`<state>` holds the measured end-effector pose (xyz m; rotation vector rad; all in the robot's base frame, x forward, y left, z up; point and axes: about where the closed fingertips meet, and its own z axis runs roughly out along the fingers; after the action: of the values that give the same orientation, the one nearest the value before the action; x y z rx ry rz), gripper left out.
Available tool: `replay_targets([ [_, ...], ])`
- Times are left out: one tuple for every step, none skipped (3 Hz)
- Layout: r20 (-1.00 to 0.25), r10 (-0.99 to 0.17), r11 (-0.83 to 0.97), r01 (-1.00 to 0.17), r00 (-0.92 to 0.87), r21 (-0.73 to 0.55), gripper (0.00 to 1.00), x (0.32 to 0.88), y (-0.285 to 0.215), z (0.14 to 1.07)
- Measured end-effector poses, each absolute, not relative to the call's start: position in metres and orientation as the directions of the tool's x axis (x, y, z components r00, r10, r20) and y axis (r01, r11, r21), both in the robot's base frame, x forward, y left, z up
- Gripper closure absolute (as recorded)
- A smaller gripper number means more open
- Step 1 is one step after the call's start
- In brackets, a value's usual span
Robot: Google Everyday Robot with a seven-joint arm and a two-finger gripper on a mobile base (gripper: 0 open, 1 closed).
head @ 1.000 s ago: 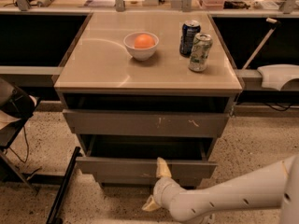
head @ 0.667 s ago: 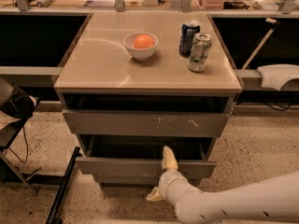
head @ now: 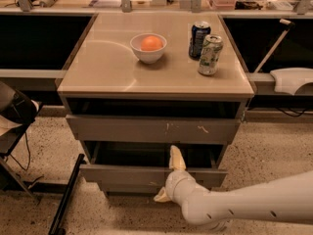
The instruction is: Open middle drawer
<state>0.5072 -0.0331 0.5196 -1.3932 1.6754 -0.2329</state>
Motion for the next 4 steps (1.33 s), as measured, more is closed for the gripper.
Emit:
replay_targets([
  [-0.467, -0.883, 0.304, -0.685, 0.059, -0.662, 0.00, 0.552, -0.050, 0.514],
  [-0.467, -0.883, 0.304, -0.685, 0.059, -0.662, 0.00, 0.552, -0.050, 0.514],
  [-0.471, -0.881, 0.323, -0.681, 0.038, -0.657, 0.00, 0.549, -0.062, 0.510],
  [-0.471, -0.881, 0.323, -0.681, 0.038, -0.657, 0.00, 0.549, -0.062, 0.510],
])
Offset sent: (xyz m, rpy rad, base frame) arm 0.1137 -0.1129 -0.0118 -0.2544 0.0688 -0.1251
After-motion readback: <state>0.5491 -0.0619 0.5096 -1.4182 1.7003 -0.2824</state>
